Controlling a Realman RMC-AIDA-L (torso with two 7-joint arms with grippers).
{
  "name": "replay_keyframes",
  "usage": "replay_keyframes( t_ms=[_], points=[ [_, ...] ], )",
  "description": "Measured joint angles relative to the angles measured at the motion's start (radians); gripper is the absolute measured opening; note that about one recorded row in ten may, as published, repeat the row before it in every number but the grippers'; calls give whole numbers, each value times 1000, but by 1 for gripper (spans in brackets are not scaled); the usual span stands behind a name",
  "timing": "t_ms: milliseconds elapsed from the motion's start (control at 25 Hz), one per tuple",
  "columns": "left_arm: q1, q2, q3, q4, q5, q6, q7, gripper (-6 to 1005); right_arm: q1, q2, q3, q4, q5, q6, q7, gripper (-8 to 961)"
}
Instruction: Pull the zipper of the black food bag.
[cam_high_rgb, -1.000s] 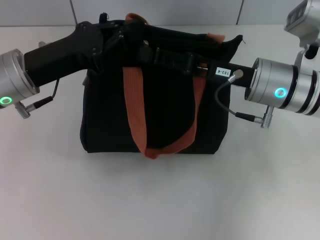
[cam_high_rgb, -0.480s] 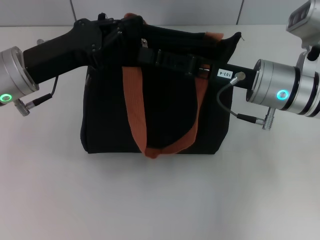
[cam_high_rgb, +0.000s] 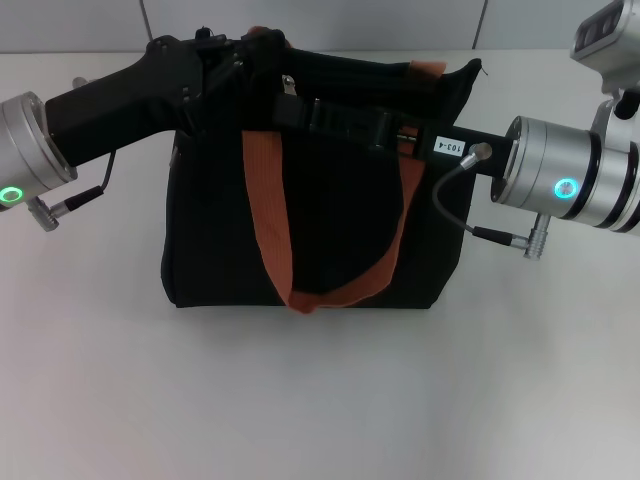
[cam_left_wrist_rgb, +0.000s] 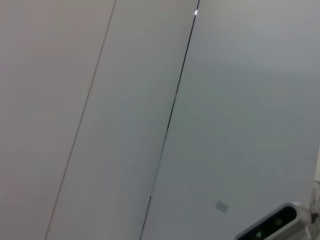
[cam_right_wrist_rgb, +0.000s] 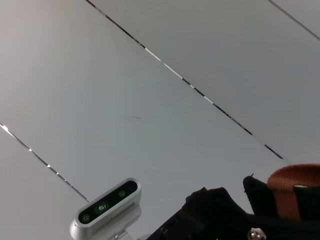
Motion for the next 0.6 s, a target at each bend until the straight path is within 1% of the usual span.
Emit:
replay_keyframes(
  t_ms=[120,440,600],
  points=[
    [0,0,0,-1,0,-1,0,51,2,0,0,0,0,-2,0,568],
    [0,0,0,-5,-1,-2,0,52,2,0,1,0,0,5,-1,571],
    [1,0,0,-7,-6,-2,0,53,5,0,-1,0,-3,5,-10,391]
  ],
)
